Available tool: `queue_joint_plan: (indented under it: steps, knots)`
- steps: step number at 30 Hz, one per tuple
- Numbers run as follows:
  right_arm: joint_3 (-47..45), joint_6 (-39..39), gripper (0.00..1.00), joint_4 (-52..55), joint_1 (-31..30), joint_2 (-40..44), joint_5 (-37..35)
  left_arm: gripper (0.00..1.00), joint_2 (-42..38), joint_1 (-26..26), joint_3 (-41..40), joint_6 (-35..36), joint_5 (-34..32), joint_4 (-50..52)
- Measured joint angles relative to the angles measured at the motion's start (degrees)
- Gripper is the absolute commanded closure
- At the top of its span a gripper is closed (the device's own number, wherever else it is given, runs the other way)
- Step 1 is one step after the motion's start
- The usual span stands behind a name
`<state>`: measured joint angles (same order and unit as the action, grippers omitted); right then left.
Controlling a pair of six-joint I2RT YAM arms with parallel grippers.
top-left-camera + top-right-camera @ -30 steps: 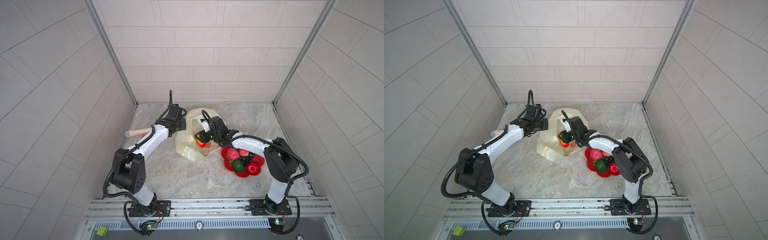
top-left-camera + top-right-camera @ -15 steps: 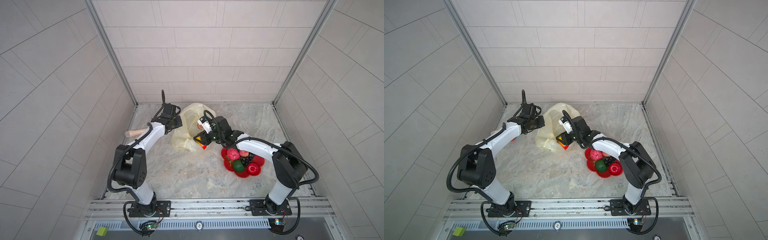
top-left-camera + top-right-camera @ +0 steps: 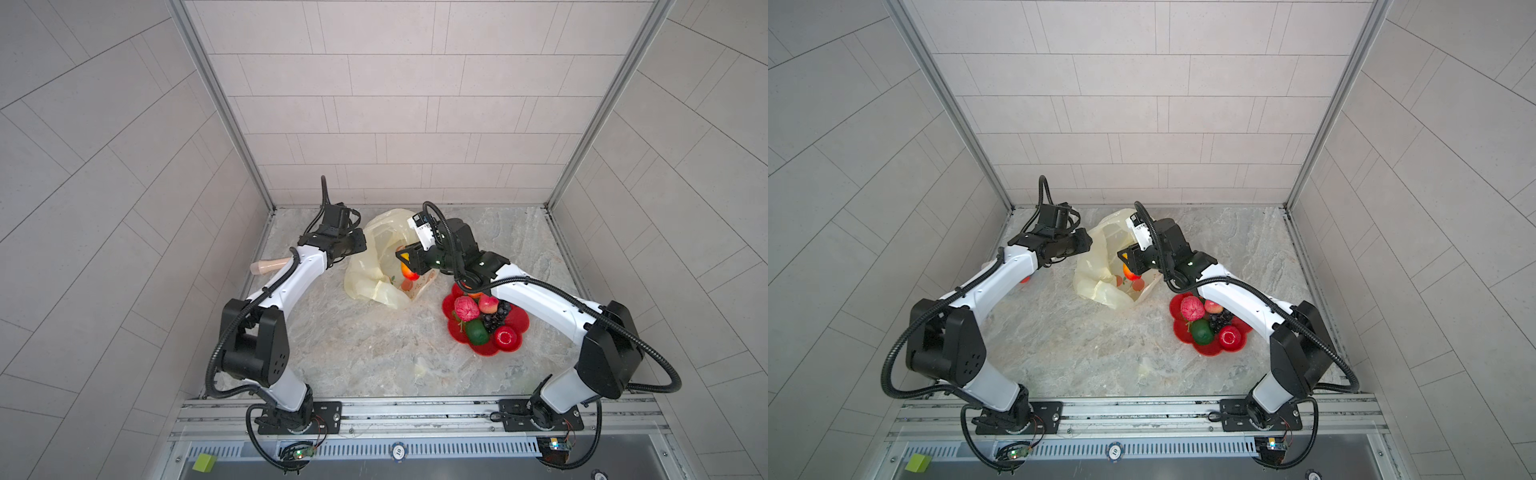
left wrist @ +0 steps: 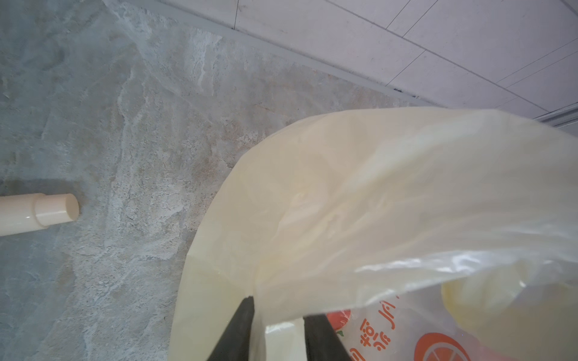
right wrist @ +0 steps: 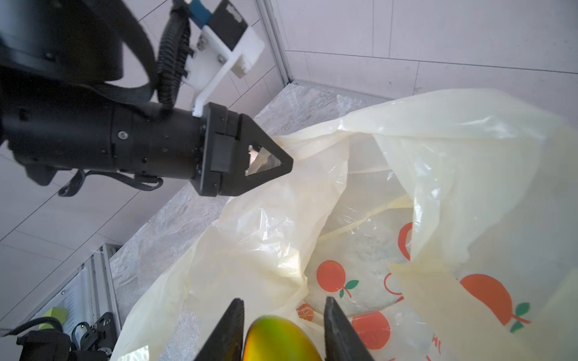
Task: Take fruits out of the plastic bag
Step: Place the plastic bag at the center of the board, then place the fake fruit on the plate.
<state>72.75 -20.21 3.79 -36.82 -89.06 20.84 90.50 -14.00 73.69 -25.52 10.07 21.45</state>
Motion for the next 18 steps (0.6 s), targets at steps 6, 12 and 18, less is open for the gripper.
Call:
queue_joint_plan:
  steps: [6, 12, 18]
  knots:
    - [1.2, -1.1, 0.71, 3.9, 0.0, 2.2, -4.5, 0.57, -6.0, 0.0, -0.8, 0.7, 0.1, 0.0]
    - [3.1, -1.7, 0.71, 7.8, 0.0, 5.2, -7.5, 0.53, -9.4, 0.0, -0.8, 1.2, 1.4, -0.1]
    - [3.3, -2.6, 0.71, 10.9, 0.1, 8.7, -9.2, 0.52, -11.9, 0.0, -0.7, 2.0, 1.3, 0.0]
